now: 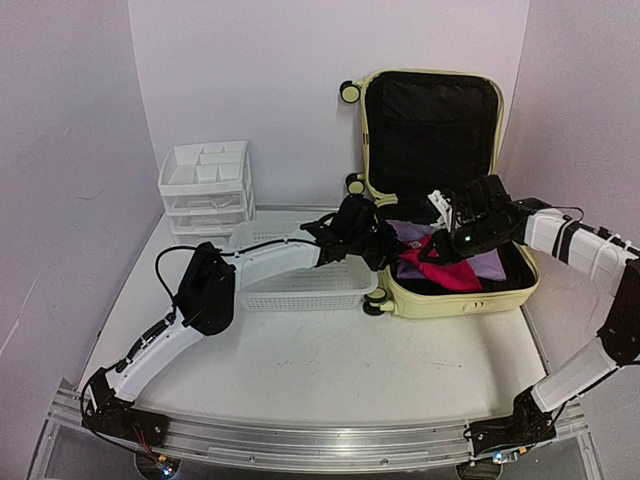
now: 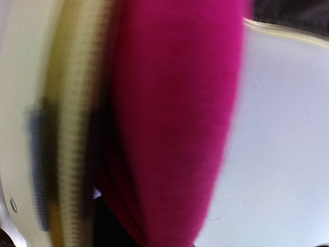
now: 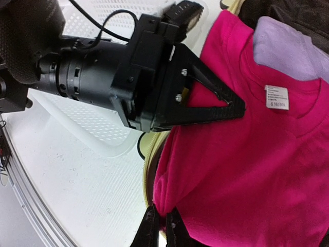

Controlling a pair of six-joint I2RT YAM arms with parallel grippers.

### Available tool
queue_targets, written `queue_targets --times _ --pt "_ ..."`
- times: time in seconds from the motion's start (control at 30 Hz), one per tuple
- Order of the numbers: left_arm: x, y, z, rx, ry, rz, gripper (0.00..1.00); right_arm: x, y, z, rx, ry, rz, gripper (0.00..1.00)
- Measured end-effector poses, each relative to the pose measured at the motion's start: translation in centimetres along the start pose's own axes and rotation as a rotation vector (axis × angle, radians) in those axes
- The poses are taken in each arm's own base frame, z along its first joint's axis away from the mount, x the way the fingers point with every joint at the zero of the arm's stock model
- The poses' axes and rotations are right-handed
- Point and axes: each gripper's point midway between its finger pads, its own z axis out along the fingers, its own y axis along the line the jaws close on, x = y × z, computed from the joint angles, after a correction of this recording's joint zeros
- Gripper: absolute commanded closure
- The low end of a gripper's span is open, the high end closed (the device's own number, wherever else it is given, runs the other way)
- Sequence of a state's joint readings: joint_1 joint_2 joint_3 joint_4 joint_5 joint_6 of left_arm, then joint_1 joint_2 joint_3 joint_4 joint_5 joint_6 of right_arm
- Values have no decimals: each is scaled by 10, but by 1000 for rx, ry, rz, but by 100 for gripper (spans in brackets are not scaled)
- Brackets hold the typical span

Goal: Open, take out, and arrange the luggage

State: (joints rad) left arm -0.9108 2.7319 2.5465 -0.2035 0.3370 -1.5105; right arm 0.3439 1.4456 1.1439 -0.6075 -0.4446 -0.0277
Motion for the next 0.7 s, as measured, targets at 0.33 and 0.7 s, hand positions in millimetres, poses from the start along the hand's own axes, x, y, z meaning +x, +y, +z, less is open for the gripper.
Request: queue_targets --times 0.33,0.7 --pt "5 1 -7 -23 -15 367 100 -8 6 -44 91 -96 53 34" --pt "14 -41 -53 -19 -44 617 100 -6 -6 -73 229 -138 88 31"
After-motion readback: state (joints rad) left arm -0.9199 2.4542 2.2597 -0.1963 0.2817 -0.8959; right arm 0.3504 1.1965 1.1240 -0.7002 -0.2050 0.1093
